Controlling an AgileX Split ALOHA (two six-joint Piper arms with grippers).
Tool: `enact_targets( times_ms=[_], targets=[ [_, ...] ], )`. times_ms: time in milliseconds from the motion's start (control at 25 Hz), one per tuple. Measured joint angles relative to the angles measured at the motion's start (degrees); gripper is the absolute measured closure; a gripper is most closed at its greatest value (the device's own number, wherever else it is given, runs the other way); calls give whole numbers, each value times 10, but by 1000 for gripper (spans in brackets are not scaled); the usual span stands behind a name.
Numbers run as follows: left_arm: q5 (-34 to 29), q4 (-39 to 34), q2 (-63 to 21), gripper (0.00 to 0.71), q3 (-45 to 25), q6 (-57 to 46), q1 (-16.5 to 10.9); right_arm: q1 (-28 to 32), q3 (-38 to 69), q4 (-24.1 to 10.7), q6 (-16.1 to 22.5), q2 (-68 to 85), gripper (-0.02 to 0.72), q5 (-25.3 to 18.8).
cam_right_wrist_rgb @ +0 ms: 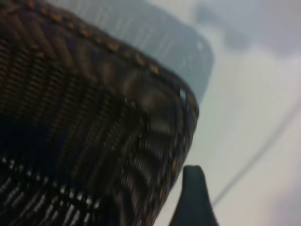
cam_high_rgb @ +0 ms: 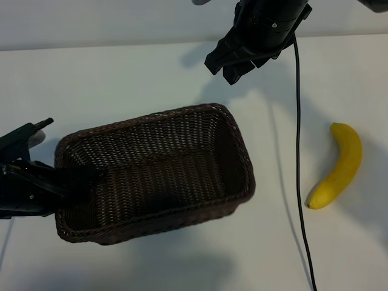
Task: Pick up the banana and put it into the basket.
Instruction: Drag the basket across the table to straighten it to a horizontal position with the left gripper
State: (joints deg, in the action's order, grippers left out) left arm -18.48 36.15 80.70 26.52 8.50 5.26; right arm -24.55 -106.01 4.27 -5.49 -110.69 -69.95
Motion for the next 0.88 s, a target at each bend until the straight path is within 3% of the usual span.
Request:
enact_targets(
  times_ms=[400,880],
  targets=[
    [-58,-8,0,559,67,28,0,0,0,0,1,0,191,0],
    [-121,-109,0,559,150,34,0,0,0,1,1,0,191,0]
  ],
)
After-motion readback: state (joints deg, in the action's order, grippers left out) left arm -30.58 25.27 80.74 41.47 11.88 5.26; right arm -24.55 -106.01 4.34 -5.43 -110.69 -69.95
